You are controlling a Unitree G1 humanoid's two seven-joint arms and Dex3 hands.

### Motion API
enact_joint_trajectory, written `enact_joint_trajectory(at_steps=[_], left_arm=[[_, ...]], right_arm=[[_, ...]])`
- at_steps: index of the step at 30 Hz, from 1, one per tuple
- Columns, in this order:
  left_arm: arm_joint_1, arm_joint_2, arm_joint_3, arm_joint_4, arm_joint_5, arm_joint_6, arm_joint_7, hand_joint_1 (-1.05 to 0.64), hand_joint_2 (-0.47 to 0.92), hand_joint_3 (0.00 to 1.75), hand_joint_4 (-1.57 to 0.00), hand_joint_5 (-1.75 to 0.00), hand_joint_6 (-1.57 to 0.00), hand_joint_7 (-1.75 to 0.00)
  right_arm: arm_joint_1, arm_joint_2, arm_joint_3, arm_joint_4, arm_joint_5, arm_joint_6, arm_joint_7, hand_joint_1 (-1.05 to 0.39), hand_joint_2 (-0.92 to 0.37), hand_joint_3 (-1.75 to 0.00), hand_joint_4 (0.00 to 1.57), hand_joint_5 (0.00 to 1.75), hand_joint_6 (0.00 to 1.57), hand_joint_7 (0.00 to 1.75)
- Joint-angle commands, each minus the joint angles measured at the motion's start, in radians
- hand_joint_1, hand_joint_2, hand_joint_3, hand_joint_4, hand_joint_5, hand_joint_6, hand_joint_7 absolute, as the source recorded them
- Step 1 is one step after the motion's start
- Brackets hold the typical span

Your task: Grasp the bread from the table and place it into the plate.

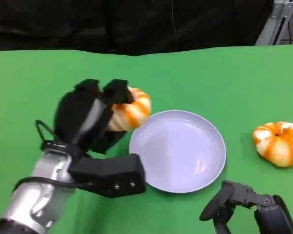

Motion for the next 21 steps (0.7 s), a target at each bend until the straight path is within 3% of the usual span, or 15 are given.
enact_joint_trajectory(at_steps=[1,11,15,21], left_arm=[[-0.054,-0.044,-0.032,0.029,0.008,-0.006,-0.005,-0.19,0.24,1.36,-0.91,-1.75,-0.80,-1.52],[-0.157,-0.166,-0.097,0.233,0.000,-0.006,-0.006,-0.16,0.27,1.34,-0.89,-1.75,-0.75,-1.68],[-0.185,-0.204,-0.109,0.287,-0.023,0.023,-0.069,-0.11,0.36,1.13,-0.84,-1.75,-0.68,-1.71],[-0.195,-0.216,-0.107,0.309,-0.028,0.024,-0.078,-0.10,0.39,1.07,-0.83,-1.75,-0.67,-1.71]], right_arm=[[0.004,-0.007,-0.006,-0.012,0.014,0.004,0.000,0.08,-0.21,-1.45,0.87,1.50,0.90,1.25],[0.009,-0.004,0.000,-0.010,0.010,0.001,-0.002,0.09,-0.21,-1.46,0.86,1.52,0.89,1.25],[0.012,-0.003,0.002,-0.009,-0.001,-0.002,-0.009,0.09,-0.21,-1.46,0.86,1.52,0.89,1.25],[0.012,-0.003,0.003,-0.009,-0.002,-0.003,-0.011,0.09,-0.20,-1.46,0.86,1.52,0.90,1.24]])
